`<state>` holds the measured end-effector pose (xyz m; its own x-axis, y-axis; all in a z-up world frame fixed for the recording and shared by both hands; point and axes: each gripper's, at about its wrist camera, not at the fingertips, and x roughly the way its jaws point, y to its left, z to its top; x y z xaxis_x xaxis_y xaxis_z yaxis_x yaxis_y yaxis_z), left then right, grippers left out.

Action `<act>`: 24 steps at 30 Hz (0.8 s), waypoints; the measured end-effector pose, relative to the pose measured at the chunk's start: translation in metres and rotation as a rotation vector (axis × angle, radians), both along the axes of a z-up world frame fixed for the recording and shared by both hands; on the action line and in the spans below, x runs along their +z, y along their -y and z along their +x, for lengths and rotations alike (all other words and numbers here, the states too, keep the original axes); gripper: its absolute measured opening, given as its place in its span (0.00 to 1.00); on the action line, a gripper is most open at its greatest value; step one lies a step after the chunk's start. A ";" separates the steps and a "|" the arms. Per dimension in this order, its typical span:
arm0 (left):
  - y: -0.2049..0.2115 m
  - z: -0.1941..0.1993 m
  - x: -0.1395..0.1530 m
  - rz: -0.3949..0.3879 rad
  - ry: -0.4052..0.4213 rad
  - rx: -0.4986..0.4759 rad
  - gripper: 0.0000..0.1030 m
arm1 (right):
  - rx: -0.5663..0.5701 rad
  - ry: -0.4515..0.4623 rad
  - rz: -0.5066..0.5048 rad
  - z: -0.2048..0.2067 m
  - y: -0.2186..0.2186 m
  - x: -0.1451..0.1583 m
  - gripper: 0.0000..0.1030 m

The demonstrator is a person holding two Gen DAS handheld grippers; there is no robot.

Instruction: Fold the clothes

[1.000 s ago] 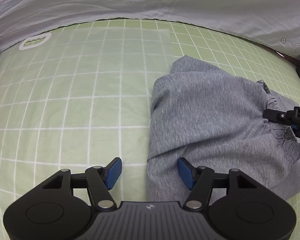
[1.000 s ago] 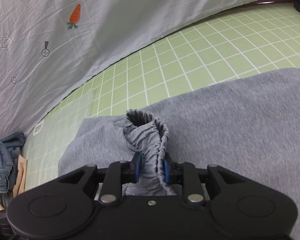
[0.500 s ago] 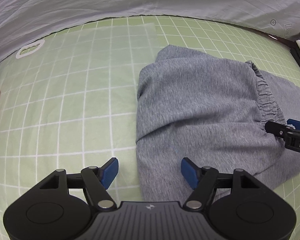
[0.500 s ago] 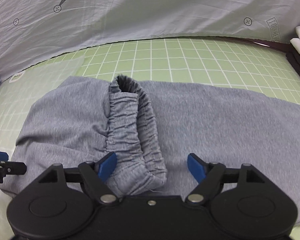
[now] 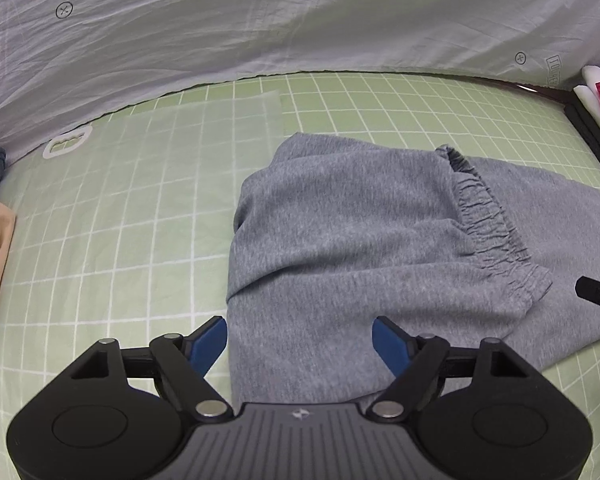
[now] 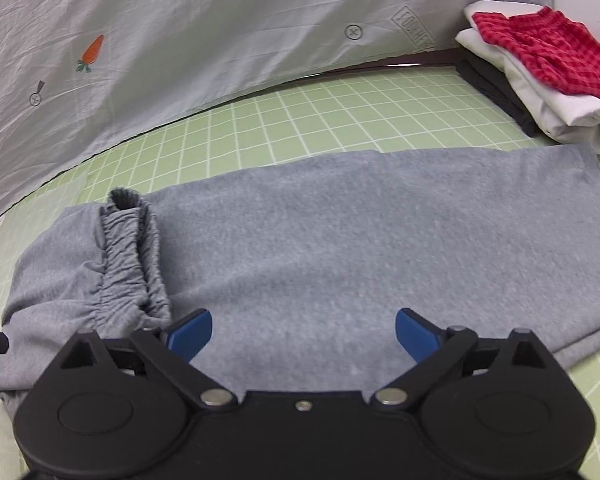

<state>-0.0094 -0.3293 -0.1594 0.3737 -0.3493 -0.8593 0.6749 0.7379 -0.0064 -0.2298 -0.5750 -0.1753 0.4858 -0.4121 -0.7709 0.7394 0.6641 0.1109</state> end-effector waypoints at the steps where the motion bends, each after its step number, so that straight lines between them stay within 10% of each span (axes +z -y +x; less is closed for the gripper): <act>1: 0.008 -0.004 0.001 -0.004 0.012 -0.013 0.80 | -0.010 -0.008 -0.003 -0.008 0.006 -0.001 0.98; 24: 0.098 -0.021 -0.051 0.104 -0.041 0.156 1.00 | -0.386 -0.107 -0.160 -0.142 0.236 -0.033 1.00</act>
<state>-0.0307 -0.4278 -0.2109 0.3805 -0.1981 -0.9033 0.5530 0.8317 0.0506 -0.3714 -0.8113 -0.2079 0.1935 -0.6664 -0.7201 0.9387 0.3392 -0.0617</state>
